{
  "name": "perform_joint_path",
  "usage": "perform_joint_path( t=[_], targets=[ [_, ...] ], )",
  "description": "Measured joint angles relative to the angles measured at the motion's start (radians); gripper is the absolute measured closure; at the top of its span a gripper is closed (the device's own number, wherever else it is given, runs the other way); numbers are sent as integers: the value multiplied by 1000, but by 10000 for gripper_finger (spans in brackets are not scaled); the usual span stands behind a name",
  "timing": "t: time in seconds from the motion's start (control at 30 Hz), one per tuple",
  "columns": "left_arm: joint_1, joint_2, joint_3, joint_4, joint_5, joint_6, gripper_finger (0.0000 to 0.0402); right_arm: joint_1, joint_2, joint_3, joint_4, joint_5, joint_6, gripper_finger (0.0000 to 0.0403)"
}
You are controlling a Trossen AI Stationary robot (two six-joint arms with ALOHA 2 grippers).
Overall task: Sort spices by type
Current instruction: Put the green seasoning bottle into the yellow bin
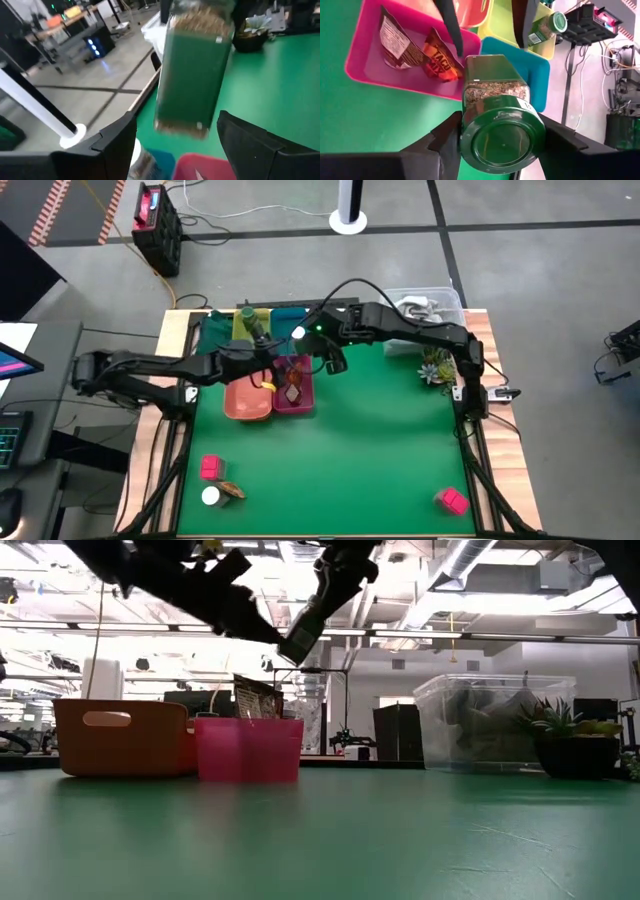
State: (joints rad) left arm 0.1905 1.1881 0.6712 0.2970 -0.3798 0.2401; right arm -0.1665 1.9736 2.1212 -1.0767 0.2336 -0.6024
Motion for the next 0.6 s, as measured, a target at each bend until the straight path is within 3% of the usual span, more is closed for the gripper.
perform_joint_path(
  t=[0.47, 0.6],
  targets=[
    [-11, 164, 115, 71, -35, 165, 137, 26, 0, 0, 34, -3, 29, 174],
    [-11, 169, 115, 87, -34, 166, 162, 27, 0, 0, 27, -3, 29, 174]
  ],
)
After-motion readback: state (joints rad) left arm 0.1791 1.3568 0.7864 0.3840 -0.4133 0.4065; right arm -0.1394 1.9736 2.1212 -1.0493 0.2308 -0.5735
